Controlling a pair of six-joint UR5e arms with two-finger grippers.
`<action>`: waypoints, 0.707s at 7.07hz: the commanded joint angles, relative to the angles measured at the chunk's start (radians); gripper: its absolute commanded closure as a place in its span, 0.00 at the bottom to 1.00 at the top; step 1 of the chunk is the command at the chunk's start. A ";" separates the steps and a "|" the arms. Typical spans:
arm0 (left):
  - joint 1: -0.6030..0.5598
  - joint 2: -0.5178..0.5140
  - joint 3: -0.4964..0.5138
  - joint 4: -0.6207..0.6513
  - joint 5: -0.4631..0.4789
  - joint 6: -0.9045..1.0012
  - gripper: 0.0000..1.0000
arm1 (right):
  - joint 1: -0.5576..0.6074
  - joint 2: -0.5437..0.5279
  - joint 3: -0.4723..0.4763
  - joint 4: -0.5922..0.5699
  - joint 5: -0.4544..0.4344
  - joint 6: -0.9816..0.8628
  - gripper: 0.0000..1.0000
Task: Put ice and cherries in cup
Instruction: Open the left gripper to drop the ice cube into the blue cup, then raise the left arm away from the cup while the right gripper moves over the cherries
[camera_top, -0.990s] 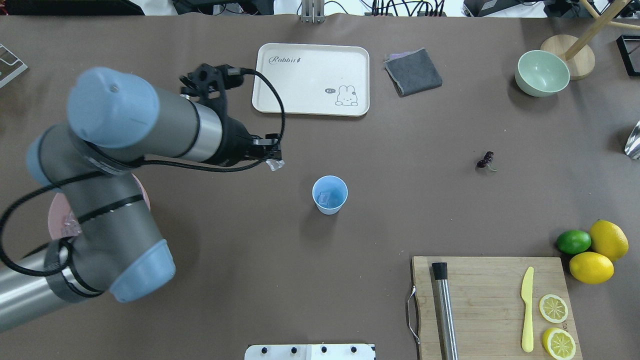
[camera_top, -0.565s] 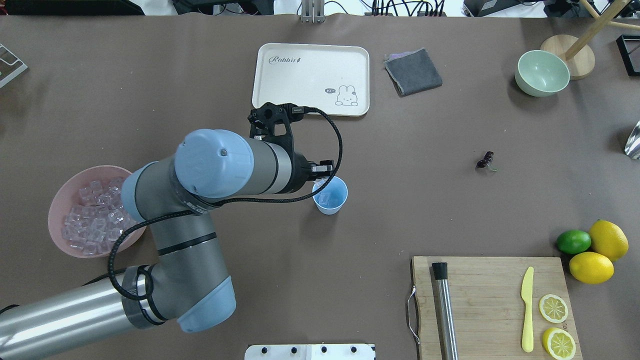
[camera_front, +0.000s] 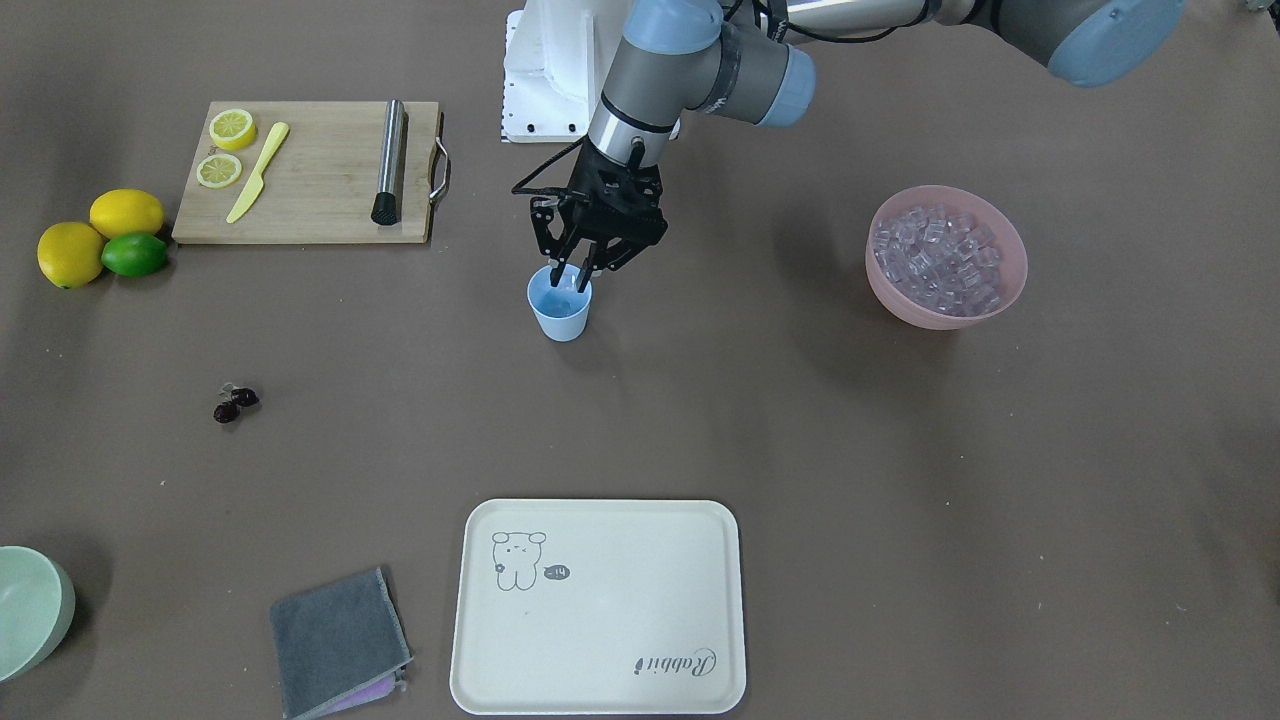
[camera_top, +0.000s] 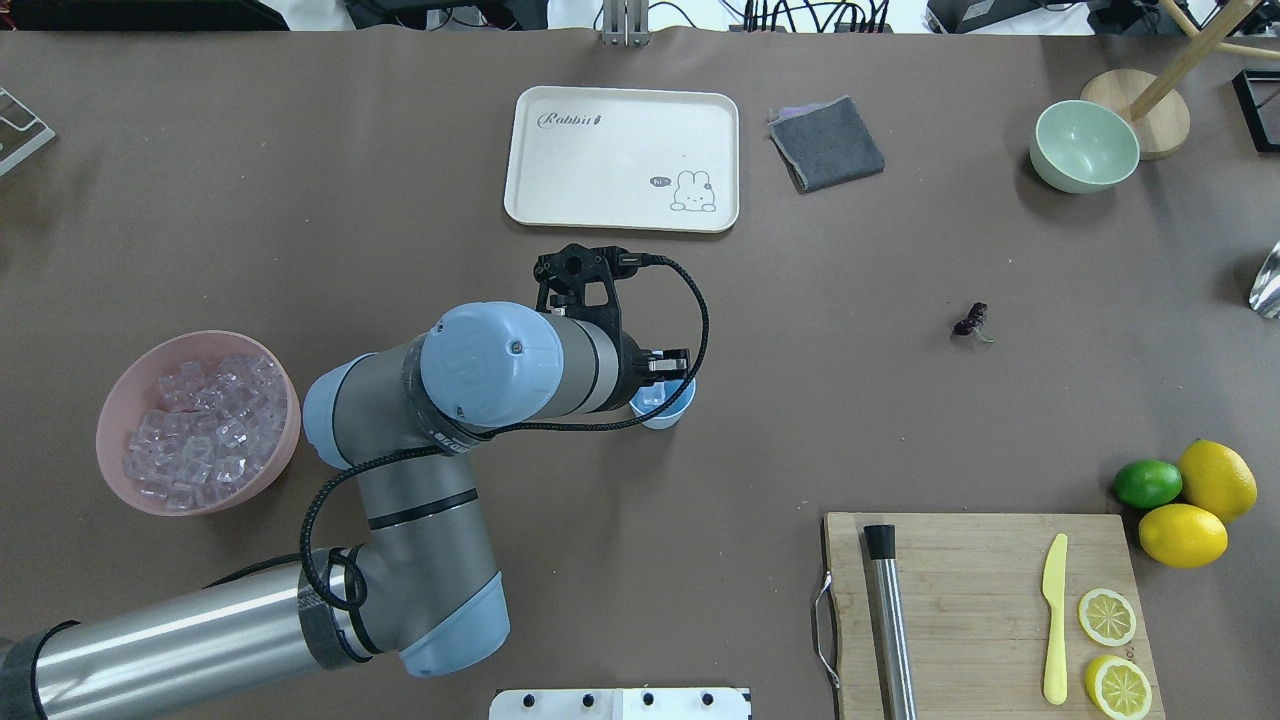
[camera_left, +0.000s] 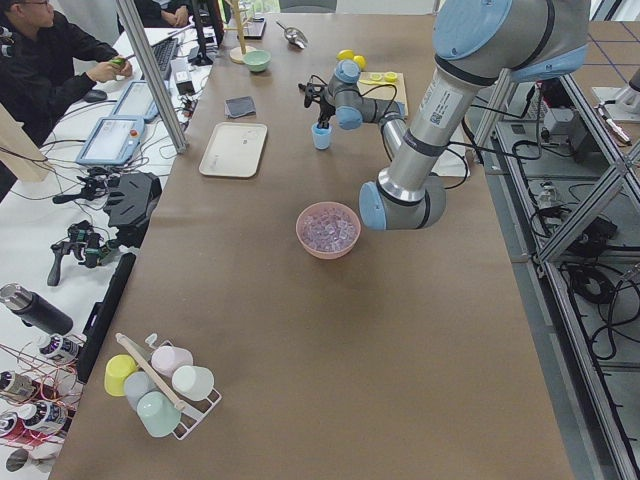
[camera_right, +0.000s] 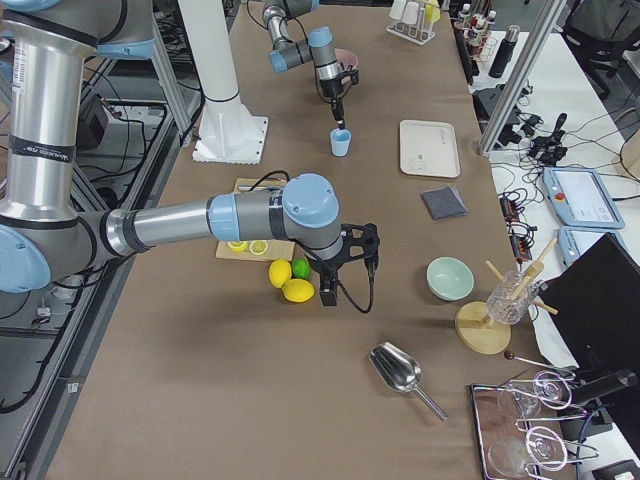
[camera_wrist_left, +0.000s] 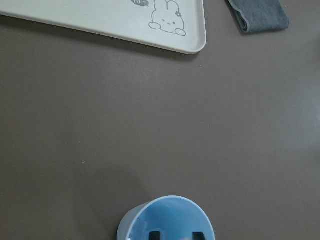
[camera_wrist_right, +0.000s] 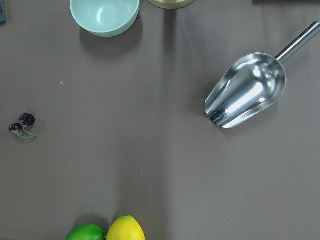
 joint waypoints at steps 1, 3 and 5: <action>0.003 -0.016 -0.009 0.007 0.018 -0.001 0.02 | -0.015 0.005 0.003 0.000 -0.014 0.000 0.00; -0.062 -0.005 -0.135 0.156 -0.014 0.018 0.02 | -0.078 0.074 0.003 -0.001 -0.015 0.063 0.00; -0.175 0.051 -0.284 0.325 -0.086 0.108 0.02 | -0.261 0.213 0.005 0.002 -0.014 0.260 0.00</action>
